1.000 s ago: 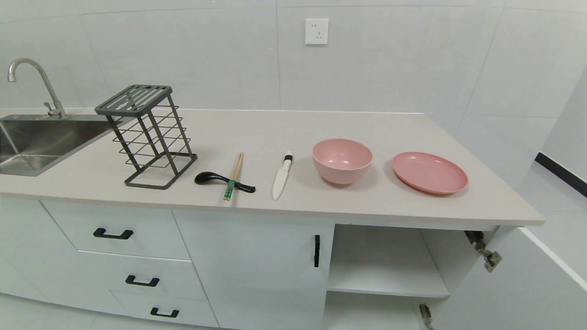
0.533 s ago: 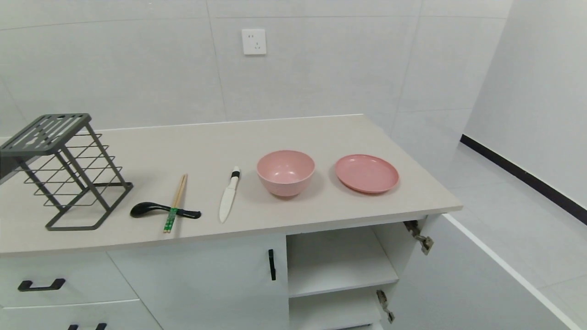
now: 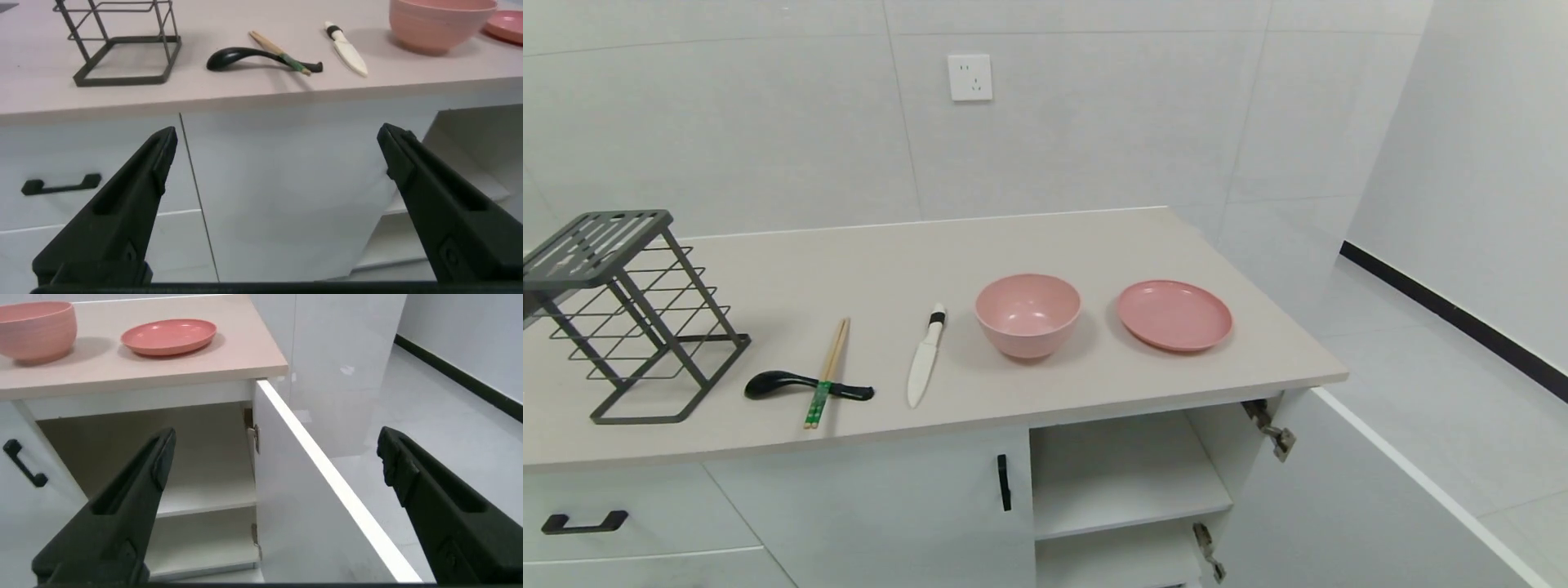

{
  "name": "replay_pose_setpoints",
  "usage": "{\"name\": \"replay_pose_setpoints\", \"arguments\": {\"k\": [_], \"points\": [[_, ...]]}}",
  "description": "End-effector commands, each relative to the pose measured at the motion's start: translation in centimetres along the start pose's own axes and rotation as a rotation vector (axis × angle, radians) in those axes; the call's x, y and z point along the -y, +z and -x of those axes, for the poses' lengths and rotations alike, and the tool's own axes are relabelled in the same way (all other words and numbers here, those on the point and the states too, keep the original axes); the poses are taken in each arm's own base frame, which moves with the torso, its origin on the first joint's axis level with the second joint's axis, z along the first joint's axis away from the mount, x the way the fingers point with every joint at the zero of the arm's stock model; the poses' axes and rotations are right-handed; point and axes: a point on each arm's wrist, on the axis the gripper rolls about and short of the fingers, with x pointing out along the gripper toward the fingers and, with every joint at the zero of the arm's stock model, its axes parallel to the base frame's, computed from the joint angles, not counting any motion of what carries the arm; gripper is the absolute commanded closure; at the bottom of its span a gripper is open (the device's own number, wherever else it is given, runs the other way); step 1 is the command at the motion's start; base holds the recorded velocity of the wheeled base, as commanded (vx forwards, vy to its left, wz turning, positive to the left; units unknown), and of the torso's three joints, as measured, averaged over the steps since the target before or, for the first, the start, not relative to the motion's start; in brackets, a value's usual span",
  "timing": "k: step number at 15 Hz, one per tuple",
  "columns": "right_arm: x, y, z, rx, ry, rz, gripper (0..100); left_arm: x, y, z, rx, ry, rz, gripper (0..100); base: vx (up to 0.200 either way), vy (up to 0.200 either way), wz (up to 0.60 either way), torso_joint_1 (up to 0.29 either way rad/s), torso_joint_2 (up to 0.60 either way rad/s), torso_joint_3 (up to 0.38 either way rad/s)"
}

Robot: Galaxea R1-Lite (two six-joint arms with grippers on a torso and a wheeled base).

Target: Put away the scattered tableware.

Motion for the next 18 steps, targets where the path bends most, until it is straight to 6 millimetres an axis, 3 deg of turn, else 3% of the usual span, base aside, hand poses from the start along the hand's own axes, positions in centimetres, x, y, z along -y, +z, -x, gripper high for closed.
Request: {"name": "replay_pose_setpoints", "arguments": {"k": [1,4,8,13,18], "points": [[0.0,-0.01,-0.01,-0.001,0.0,0.0,0,0.0,0.01,-0.01,-0.001,-0.002,0.001,0,0.0,0.0,0.0,0.0,0.0,0.0],[0.0,-0.01,-0.01,-0.001,0.0,0.0,0,0.0,0.01,-0.01,-0.001,-0.002,0.001,0,0.0,0.0,0.0,0.0,0.0,0.0],[0.0,-0.01,-0.01,-0.001,0.0,0.0,0,0.0,0.01,-0.01,-0.001,-0.002,-0.001,0,0.2,0.0,0.0,-0.006,0.0,0.002],[0.0,-0.01,-0.01,-0.001,0.0,0.0,0,0.0,0.01,-0.01,-0.001,-0.002,-0.001,0,0.0,0.0,0.0,0.0,0.0,0.0],[0.0,0.0,-0.02,-0.003,-0.002,0.0,0,0.0,0.01,-0.01,-0.001,-0.002,-0.005,0,0.16,0.0,0.0,-0.002,0.0,0.003]]}}
